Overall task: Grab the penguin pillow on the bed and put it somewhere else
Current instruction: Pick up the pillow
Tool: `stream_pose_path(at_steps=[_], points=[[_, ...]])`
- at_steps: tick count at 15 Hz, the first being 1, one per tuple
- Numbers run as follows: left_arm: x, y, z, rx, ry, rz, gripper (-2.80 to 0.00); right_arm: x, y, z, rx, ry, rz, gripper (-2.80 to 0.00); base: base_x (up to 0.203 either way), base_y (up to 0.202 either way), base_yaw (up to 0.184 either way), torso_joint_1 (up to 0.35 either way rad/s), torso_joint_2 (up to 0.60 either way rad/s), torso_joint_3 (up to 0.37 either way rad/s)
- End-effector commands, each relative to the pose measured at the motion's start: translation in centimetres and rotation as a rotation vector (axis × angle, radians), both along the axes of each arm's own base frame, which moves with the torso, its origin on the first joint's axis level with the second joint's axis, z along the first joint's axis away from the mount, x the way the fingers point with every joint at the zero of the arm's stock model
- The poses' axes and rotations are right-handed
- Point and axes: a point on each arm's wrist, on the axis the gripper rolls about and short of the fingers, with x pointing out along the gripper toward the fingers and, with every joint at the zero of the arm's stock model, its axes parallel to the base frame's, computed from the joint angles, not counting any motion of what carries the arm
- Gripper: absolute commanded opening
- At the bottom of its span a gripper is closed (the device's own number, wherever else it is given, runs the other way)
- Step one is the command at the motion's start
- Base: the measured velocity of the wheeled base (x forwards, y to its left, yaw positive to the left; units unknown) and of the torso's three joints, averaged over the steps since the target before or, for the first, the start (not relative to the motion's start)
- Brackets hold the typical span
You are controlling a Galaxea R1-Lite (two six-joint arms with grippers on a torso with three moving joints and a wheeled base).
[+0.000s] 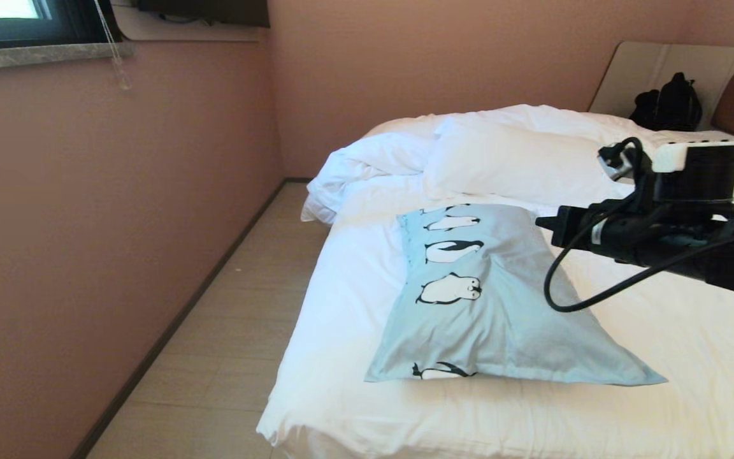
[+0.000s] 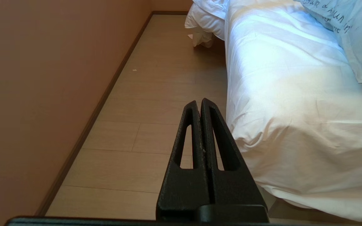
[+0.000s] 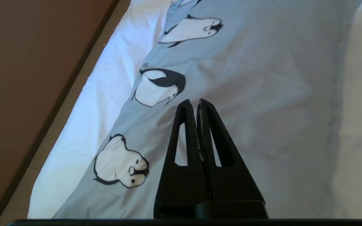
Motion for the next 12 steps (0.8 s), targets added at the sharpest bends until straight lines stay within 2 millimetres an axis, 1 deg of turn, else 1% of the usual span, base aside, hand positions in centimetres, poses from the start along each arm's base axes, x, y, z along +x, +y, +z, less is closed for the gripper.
stream_pose_path(at_steps=[1,2,4,5,6,9,10,12], points=[[0.0,0.0,0.0,0.0,-0.001,0.0,-2.8,2.5,2.1,-2.6,-0.02,0.055,-0.034,-2.8,0.0,0.0,0.0,0.0,0.0,0.0],[0.0,0.0,0.0,0.0,-0.001,0.0,-2.8,2.9,2.6,-2.7,-0.027,0.042,-0.053,-2.8,0.0,0.0,0.0,0.0,0.0,0.0],[0.0,0.0,0.0,0.0,-0.001,0.0,-2.8,5.1,3.7,-4.9,-0.054,0.046,-0.094,-2.8,0.0,0.0,0.0,0.0,0.0,0.0],[0.0,0.0,0.0,0.0,-0.001,0.0,-2.8,5.9,4.1,-5.5,-0.066,0.037,-0.113,-2.8,0.0,0.0,0.0,0.0,0.0,0.0],[0.0,0.0,0.0,0.003,-0.001,-0.002,-2.8,6.3,4.3,-5.9,-0.073,0.035,-0.123,-2.8,0.0,0.0,0.0,0.0,0.0,0.0],[0.0,0.0,0.0,0.002,-0.001,-0.002,-2.8,6.5,4.3,-6.5,-0.085,0.047,-0.136,-2.8,0.0,0.0,0.0,0.0,0.0,0.0],[0.0,0.0,0.0,0.002,-0.001,-0.002,-2.8,6.5,4.3,-6.5,-0.089,0.047,-0.142,0.0,0.0,0.0,0.0,0.0,0.0,0.0],[0.0,0.0,0.0,0.002,-0.001,-0.002,-2.8,6.2,4.2,-6.3,-0.094,0.044,-0.141,0.0,0.0,0.0,0.0,0.0,0.0,0.0]])
